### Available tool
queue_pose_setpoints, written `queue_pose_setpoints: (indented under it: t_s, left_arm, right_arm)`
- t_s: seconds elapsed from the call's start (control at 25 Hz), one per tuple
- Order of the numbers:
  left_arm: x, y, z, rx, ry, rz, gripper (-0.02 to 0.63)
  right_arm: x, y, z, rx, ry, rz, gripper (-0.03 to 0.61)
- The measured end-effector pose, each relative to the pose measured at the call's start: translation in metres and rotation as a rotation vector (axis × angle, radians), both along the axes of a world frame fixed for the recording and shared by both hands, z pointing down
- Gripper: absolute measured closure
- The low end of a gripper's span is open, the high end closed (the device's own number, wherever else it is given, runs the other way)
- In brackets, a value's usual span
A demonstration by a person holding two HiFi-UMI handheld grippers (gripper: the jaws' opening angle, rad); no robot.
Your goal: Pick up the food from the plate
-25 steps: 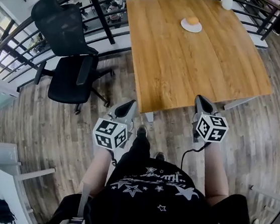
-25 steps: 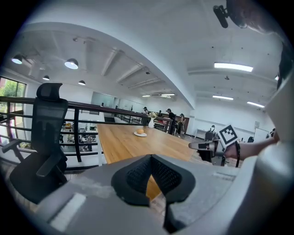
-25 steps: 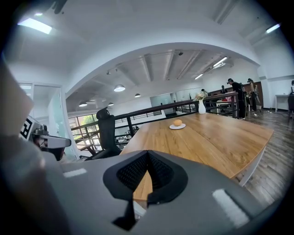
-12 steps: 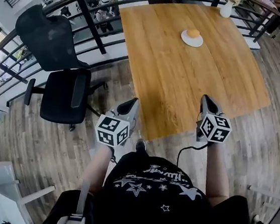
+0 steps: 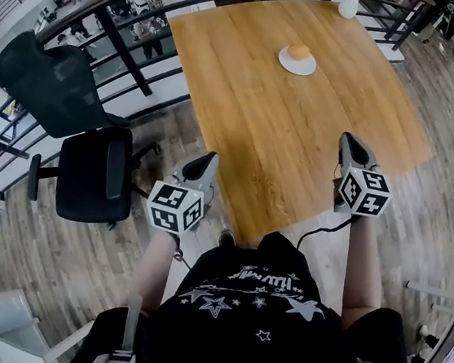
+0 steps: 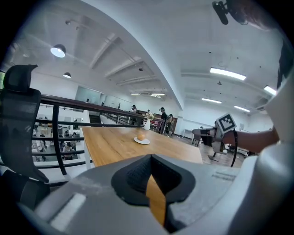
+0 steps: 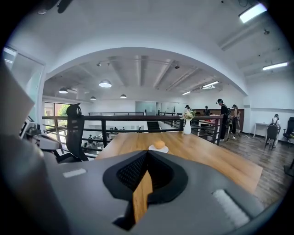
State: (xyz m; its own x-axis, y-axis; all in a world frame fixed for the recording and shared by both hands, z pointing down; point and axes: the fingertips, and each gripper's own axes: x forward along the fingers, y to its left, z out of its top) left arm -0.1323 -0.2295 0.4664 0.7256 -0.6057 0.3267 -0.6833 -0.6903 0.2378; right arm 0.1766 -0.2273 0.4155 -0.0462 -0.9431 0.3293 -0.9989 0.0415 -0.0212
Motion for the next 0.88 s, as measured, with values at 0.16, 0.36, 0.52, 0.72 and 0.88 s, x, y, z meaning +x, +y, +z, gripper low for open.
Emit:
queue_pose_setpoints:
  t_s: [0.16,0.36,0.52,0.72,0.88]
  left_arm:
    - [0.015,-0.019,-0.006,0.016,-0.013,-0.017,0.612]
    - [0.045,-0.035,-0.018,0.046,-0.068,-0.016,0.612]
    - [0.074,-0.046,-0.024,0.083,-0.126,-0.013,0.612]
    - [0.085,-0.06,-0.017,0.064,-0.117,-0.077,0.612]
    - [0.096,-0.085,-0.013,0.051,-0.11,-0.13,0.612]
  right_arm:
    - [0.028,-0.022,0.002,-0.005,-0.044,0.037,0.575]
    - [0.042,-0.066,0.003,-0.015,-0.043,-0.02,0.575]
    - [0.054,-0.101,0.003,-0.026,-0.009,-0.085,0.572]
    - [0.064,-0.123,0.02,-0.056,0.025,-0.163,0.488]
    - [0.065,-0.148,0.041,-0.092,0.021,-0.242,0.418]
